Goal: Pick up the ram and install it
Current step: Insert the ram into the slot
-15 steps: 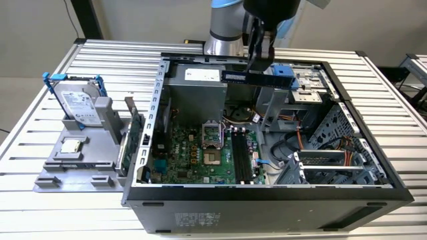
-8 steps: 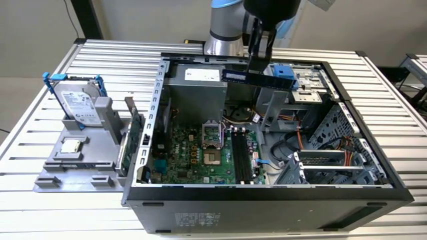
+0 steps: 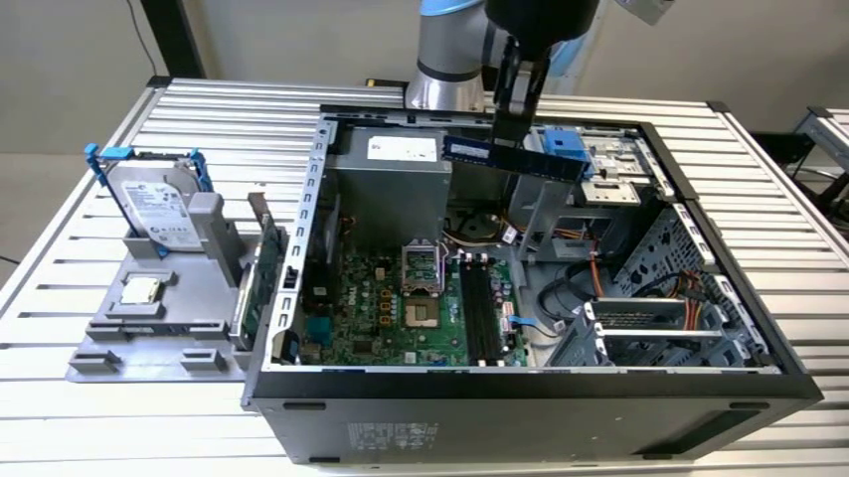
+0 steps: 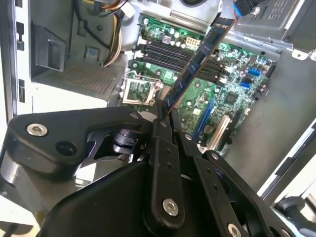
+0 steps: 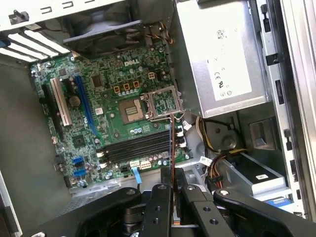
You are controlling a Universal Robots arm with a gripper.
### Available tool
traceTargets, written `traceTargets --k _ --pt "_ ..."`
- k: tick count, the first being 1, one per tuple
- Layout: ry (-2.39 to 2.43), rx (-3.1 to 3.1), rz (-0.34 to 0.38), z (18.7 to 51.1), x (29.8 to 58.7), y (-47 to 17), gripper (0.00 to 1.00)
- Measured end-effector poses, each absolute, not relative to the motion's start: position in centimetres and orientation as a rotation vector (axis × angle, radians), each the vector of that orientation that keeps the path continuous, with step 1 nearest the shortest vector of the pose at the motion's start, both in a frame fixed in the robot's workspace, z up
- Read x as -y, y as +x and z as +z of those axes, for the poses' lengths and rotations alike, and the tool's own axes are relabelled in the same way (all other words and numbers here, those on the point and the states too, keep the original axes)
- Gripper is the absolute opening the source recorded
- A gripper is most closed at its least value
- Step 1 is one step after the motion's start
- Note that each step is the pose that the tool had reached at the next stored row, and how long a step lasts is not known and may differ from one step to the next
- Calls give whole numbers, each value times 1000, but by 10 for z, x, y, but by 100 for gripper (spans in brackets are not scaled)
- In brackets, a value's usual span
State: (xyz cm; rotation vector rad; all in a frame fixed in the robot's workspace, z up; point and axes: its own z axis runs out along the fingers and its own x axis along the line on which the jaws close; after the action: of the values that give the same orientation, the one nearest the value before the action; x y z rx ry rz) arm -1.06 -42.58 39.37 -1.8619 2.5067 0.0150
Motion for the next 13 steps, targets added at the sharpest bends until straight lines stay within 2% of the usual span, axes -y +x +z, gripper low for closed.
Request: traceTargets --k 13 --pt "-1710 -2612 13 394 426 -9 0"
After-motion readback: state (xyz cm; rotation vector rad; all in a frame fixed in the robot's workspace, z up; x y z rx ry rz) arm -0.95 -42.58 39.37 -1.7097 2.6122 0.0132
